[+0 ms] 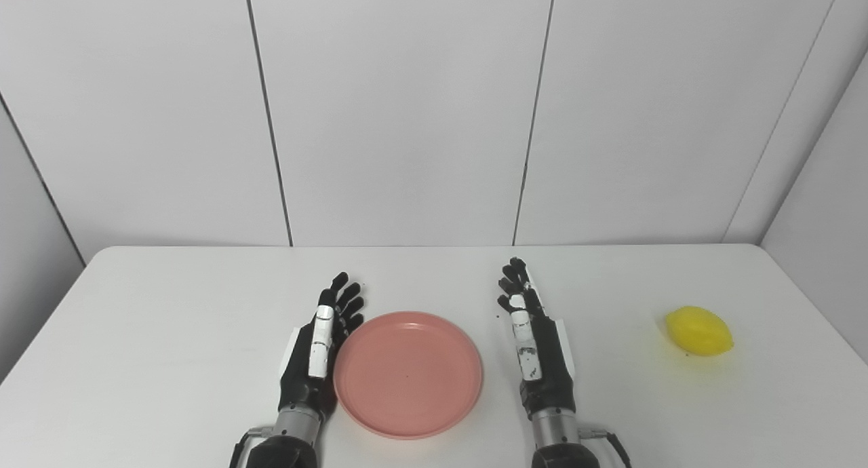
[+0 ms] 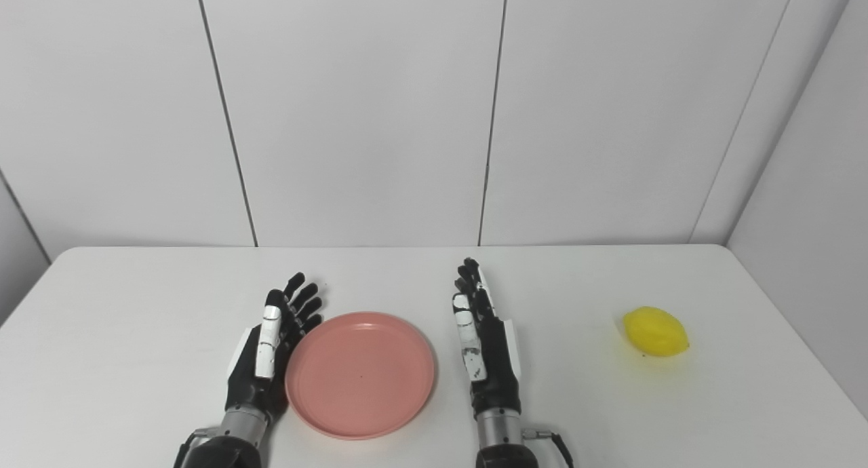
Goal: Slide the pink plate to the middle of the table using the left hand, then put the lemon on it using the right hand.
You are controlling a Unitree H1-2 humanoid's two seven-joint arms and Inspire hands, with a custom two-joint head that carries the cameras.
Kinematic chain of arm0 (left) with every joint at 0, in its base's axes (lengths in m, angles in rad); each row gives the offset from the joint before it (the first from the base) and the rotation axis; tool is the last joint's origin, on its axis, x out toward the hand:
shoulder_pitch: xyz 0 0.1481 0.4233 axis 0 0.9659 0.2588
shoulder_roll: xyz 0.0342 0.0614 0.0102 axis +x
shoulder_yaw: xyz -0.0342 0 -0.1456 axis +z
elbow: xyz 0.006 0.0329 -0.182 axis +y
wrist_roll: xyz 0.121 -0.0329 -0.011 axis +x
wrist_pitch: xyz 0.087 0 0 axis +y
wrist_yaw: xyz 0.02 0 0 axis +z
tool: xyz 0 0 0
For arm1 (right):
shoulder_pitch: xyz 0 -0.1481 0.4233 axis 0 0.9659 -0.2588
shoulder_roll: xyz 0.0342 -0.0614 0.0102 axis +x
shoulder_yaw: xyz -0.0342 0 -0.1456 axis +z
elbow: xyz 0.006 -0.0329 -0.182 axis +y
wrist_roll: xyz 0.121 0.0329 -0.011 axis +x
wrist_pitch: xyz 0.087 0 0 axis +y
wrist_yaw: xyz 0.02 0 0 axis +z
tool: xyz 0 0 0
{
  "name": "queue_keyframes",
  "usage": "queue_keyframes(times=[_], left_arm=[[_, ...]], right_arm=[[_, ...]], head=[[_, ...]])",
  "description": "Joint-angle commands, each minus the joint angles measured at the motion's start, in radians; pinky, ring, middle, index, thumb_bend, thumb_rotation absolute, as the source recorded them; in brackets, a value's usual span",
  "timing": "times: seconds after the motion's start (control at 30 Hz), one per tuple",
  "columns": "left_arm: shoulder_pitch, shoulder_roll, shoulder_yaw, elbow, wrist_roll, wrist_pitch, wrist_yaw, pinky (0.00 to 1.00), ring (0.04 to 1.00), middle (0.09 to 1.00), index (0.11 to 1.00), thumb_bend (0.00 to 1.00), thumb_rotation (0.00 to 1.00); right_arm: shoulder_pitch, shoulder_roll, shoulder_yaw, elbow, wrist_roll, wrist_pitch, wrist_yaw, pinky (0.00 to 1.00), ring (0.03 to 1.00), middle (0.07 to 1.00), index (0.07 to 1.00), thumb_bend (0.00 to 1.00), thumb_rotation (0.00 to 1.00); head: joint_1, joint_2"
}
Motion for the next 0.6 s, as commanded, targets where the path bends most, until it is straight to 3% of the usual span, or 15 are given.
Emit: queue_keyframes(times=[0.0,0.57], left_arm=[[-0.003,-0.012,-0.003,0.004,0.016,-0.014,0.019,0.91,0.924,0.928,0.92,0.65,1.0],[-0.013,0.034,-0.03,0.038,0.09,-0.054,0.018,0.88,0.893,0.895,0.896,0.66,1.0]], right_arm=[[0.035,-0.001,0.007,0.013,0.006,-0.012,0.011,0.92,0.929,0.936,0.948,0.64,0.99],[0.031,-0.008,0.006,-0.002,0.0,0.013,0.012,0.94,0.93,0.94,0.955,0.69,1.0]], head=[[0.002,0.0],[0.007,0.009]])
